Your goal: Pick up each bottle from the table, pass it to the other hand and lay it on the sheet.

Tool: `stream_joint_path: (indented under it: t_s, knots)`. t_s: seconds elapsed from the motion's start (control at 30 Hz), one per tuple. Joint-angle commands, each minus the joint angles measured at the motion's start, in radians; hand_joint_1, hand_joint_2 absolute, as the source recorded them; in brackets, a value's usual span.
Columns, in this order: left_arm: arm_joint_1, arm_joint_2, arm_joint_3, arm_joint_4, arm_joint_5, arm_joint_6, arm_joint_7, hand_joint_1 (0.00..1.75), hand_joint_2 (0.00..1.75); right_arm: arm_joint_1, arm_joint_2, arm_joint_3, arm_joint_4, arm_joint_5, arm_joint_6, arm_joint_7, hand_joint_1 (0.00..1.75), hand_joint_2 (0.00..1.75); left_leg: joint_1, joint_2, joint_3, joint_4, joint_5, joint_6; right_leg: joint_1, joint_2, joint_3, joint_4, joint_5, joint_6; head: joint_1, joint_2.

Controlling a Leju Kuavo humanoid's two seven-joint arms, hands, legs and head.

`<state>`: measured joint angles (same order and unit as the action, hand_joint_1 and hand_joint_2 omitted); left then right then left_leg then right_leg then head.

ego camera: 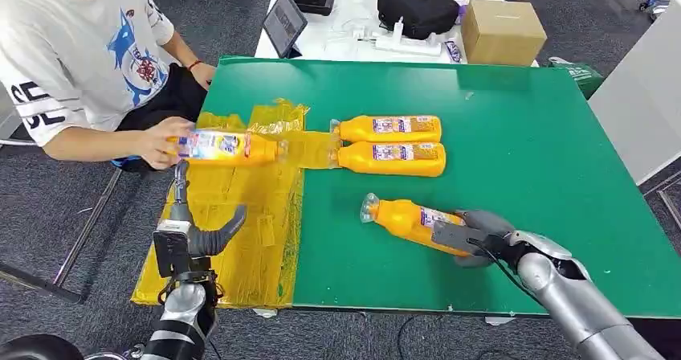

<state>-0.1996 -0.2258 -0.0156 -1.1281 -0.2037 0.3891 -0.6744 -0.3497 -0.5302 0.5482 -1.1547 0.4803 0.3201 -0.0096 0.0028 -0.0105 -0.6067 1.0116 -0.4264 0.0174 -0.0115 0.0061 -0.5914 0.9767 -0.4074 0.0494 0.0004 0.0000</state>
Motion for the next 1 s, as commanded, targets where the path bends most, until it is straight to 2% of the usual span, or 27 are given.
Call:
stream_joint_path:
  t_s: [0.03, 0.1, 0.17, 0.2, 0.23, 0.27, 0.37, 0.47, 0.57, 0.6, 0.63, 0.77, 0.93, 1.0]
  knots:
    - [-0.042, 0.003, -0.017, 0.083, 0.007, -0.002, 0.004, 0.0, 1.75, 0.025, -0.008, 0.078, 0.053, -0.008, -0.003, 0.01, 1.75, 1.75, 0.001, -0.001, 0.003, -0.001, 0.0, -0.001, 0.001, -0.003, 0.004, -0.002, 0.0, -0.001, 0.0, 0.0]
    - [-0.034, 0.001, -0.016, 0.07, 0.012, 0.0, 0.002, 0.0, 1.75, 0.045, 0.033, 0.045, 0.05, -0.004, -0.076, -0.008, 1.75, 1.75, 0.001, -0.001, 0.003, -0.001, 0.0, -0.001, 0.002, -0.003, 0.004, -0.003, 0.0, -0.002, 0.0, 0.0]
    - [-0.015, -0.003, -0.014, 0.042, 0.015, -0.004, 0.005, 0.0, 1.75, 0.091, 0.124, -0.032, 0.035, 0.023, -0.206, -0.046, 1.75, 1.75, 0.002, 0.0, 0.002, -0.001, 0.0, -0.001, 0.002, -0.001, 0.003, -0.002, 0.0, -0.001, 0.0, 0.0]
    - [0.003, -0.008, -0.01, 0.018, 0.015, -0.005, 0.008, 0.0, 1.75, 0.131, 0.219, -0.124, 0.005, 0.053, -0.349, -0.11, 1.75, 1.75, 0.002, 0.0, 0.004, -0.002, 0.0, -0.001, 0.002, -0.001, 0.005, -0.003, 0.0, -0.002, 0.0, 0.0]
    - [0.024, -0.014, -0.007, -0.011, 0.013, -0.007, 0.01, 0.0, 1.75, 0.158, 0.299, -0.172, -0.03, 0.09, -0.419, -0.126, 1.75, 1.75, 0.002, 0.001, 0.003, -0.002, -0.001, -0.001, 0.002, 0.0, 0.004, -0.003, 0.0, -0.002, 0.0, 0.0]
    - [0.052, -0.023, -0.006, -0.052, 0.016, -0.021, 0.024, 0.0, 1.75, 0.198, 0.417, -0.253, -0.118, 0.12, -0.569, -0.206, 1.75, 1.75, 0.003, 0.004, 0.004, -0.002, -0.001, -0.002, 0.003, 0.003, 0.004, -0.003, 0.001, -0.002, 0.0, 0.0]
    - [0.1, -0.03, -0.035, -0.119, 0.066, -0.105, 0.075, 0.0, 1.75, 0.26, 0.543, -0.314, -0.3, 0.165, -0.751, -0.266, 1.75, 1.75, 0.003, 0.01, 0.003, -0.002, -0.002, -0.003, 0.003, 0.007, 0.001, 0.0, 0.0, -0.004, 0.002, 0.0]
    - [0.119, -0.029, -0.075, -0.149, 0.142, -0.194, 0.12, 0.0, 1.75, 0.307, 0.603, -0.383, -0.399, 0.083, -0.865, -0.377, 1.75, 1.75, 0.002, 0.007, -0.002, 0.0, -0.003, -0.003, 0.002, 0.005, -0.006, 0.005, -0.002, -0.004, -0.001, 0.0]
    - [0.12, -0.032, -0.083, -0.151, 0.141, -0.194, 0.119, 0.0, 1.75, 0.313, 0.599, -0.39, -0.407, 0.076, -0.865, -0.382, 1.75, 1.75, 0.002, -0.003, -0.003, 0.0, -0.002, -0.002, 0.002, -0.002, -0.004, 0.004, -0.004, -0.003, 0.0, 0.0]
    - [0.12, -0.032, -0.083, -0.151, 0.141, -0.194, 0.119, 0.0, 1.75, 0.313, 0.599, -0.39, -0.407, 0.076, -0.865, -0.382, 1.75, 1.75, 0.003, -0.002, -0.001, 0.001, -0.003, -0.003, 0.003, -0.003, -0.002, 0.004, -0.005, -0.004, 0.0, 0.0]
    - [0.116, -0.026, -0.09, -0.147, 0.17, -0.226, 0.137, 0.0, 1.75, 0.315, 0.607, -0.411, -0.402, 0.036, -0.882, -0.423, 1.75, 1.75, 0.002, -0.001, -0.005, -0.001, -0.001, -0.002, 0.002, 0.0, -0.006, 0.004, -0.003, -0.003, 0.0, 0.0]
    - [0.115, -0.005, -0.15, -0.145, 0.279, -0.359, 0.194, 0.0, 1.75, 0.341, 0.651, -0.473, -0.43, -0.033, -0.925, -0.549, 1.75, 1.75, 0.001, -0.001, -0.005, -0.001, 0.0, -0.002, 0.001, -0.002, -0.006, 0.004, -0.003, -0.003, 0.0, 0.0]
    - [0.118, 0.034, -0.228, -0.162, 0.444, -0.572, 0.229, 0.0, 1.75, 0.332, 0.652, -0.464, -0.316, -0.059, -0.826, -0.617, 1.75, 1.75, 0.0, 0.001, -0.004, -0.002, -0.001, -0.003, 0.0, 0.0, -0.005, 0.002, -0.002, -0.003, 0.0, 0.0]
    - [0.125, 0.039, -0.235, -0.172, 0.448, -0.58, 0.228, 0.0, 1.75, 0.328, 0.659, -0.456, -0.268, -0.065, -0.801, -0.631, 1.73, 1.75, 0.0, 0.001, -0.003, -0.002, -0.001, -0.003, 0.0, 0.0, -0.004, 0.002, -0.002, -0.004, 0.0, 0.0]
